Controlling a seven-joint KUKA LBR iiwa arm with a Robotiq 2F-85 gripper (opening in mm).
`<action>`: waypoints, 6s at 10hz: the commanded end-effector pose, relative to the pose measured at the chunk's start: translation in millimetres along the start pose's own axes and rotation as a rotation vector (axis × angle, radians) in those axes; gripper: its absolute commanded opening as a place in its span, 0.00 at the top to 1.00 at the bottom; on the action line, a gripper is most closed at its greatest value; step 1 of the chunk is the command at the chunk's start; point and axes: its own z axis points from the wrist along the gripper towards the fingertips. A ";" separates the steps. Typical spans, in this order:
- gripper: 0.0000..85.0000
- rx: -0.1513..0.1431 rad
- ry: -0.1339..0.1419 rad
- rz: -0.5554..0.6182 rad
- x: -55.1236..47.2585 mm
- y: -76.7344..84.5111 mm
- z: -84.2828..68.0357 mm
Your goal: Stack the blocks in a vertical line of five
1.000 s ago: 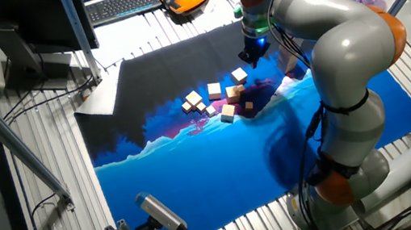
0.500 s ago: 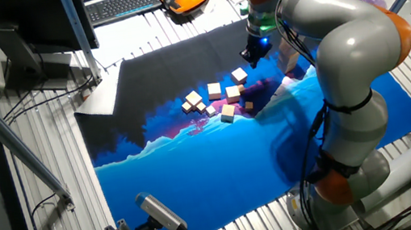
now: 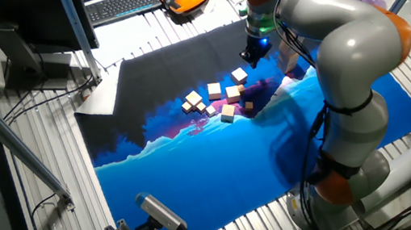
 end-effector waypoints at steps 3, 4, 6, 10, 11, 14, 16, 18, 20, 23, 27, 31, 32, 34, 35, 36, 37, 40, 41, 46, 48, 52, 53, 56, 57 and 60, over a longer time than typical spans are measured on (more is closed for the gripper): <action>0.80 0.016 0.013 0.012 0.0 0.1 0.0; 0.60 0.033 -0.002 0.029 0.0 0.1 0.0; 0.40 0.047 -0.006 0.027 -21.4 -1.4 9.5; 0.40 0.065 0.006 -0.041 -58.3 1.0 42.9; 0.40 0.077 0.005 -0.071 -65.8 -0.7 53.0; 0.40 0.060 -0.005 -0.114 -91.3 -6.7 88.3; 0.40 0.058 -0.021 -0.126 -102.1 -9.1 109.6; 0.20 0.070 -0.025 -0.136 -106.9 -11.9 125.1; 0.20 0.083 -0.031 -0.137 -108.3 -11.8 133.3; 0.20 0.099 -0.052 -0.149 -109.7 -11.4 144.2; 0.20 0.100 -0.070 -0.156 -108.0 -15.2 158.7; 0.20 0.091 -0.097 -0.162 -103.1 -21.8 171.2; 0.40 0.096 -0.098 -0.170 -103.2 -20.8 171.4; 0.60 0.100 -0.099 -0.188 -103.3 -20.8 172.0; 0.60 0.101 -0.102 -0.193 -103.3 -21.2 172.4; 0.60 0.109 -0.108 -0.208 -103.5 -20.8 171.8; 0.80 0.113 -0.097 -0.226 -104.3 -20.1 167.8; 1.00 0.095 -0.034 -0.242 -101.1 -21.1 140.1; 1.00 0.092 -0.024 -0.234 -96.1 -20.1 127.3; 1.00 0.099 -0.042 -0.201 -36.5 -35.5 70.7; 1.00 0.096 -0.042 -0.195 -21.1 -46.1 70.5; 1.00 0.087 -0.067 -0.150 8.4 -72.0 82.7; 1.00 0.100 -0.062 -0.136 11.3 -71.7 80.1; 1.00 0.107 -0.077 -0.151 29.0 -77.6 89.0; 1.00 0.099 -0.102 -0.162 36.1 -81.5 100.2; 1.00 0.108 -0.108 -0.193 49.7 -94.7 119.5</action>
